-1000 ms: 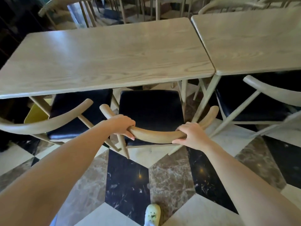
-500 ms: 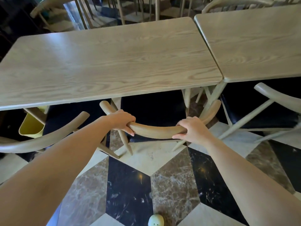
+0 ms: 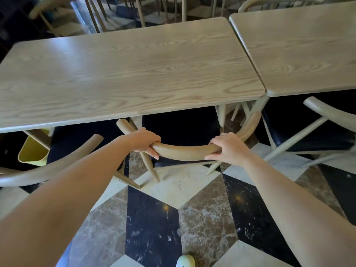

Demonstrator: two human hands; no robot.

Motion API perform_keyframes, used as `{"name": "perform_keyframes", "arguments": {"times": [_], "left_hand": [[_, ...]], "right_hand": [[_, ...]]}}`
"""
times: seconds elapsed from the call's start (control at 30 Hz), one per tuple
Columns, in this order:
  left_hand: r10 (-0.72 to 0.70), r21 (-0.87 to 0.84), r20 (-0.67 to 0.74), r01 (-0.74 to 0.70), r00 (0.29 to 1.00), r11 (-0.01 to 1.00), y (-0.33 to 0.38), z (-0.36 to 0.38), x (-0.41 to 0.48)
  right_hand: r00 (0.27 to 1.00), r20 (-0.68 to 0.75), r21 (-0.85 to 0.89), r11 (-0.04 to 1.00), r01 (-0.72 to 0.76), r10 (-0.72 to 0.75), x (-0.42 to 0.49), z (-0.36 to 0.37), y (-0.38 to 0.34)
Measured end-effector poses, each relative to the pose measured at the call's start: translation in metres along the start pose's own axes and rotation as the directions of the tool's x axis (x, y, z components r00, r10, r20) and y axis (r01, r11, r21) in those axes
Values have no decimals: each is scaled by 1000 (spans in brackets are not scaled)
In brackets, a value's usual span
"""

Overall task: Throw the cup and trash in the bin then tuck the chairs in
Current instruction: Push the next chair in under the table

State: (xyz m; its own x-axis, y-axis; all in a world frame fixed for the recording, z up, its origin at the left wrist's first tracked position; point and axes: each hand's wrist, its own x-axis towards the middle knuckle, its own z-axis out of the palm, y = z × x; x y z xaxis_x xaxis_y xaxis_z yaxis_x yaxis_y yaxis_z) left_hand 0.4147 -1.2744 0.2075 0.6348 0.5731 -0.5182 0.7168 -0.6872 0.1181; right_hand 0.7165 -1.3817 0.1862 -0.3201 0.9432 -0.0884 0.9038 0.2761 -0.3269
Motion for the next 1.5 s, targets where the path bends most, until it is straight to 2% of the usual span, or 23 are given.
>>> {"name": "perform_keyframes", "arguments": {"times": [0.27, 0.43, 0.53, 0.77, 1.0, 1.23, 1.5], "left_hand": [[5, -16, -18, -5, 1000, 1000, -9, 8, -2], [-37, -83, 15, 38, 999, 996, -27, 32, -16], [-38, -110, -12, 37, 999, 993, -31, 34, -18], [-31, -82, -13, 30, 999, 996, -31, 35, -16], [-17, -90, -8, 17, 1000, 996, -25, 36, -10], [-9, -79, 1, 9, 1000, 997, -11, 35, -8], [-65, -64, 9, 65, 998, 996, 3, 31, -12]], "right_hand": [[1000, 5, -16, 1000, -8, 8, 4, 5, -6], [999, 29, -73, 997, 19, -17, 16, 19, -28], [999, 44, -90, 996, 6, -2, 18, 21, -30], [1000, 17, -81, 997, -7, 9, 17, 17, -35], [997, 70, -60, 998, -15, 20, 13, 9, -26], [998, 57, -58, 998, -38, 42, 2, 7, -24], [998, 13, -49, 997, -58, 58, -5, 14, -17]]}}
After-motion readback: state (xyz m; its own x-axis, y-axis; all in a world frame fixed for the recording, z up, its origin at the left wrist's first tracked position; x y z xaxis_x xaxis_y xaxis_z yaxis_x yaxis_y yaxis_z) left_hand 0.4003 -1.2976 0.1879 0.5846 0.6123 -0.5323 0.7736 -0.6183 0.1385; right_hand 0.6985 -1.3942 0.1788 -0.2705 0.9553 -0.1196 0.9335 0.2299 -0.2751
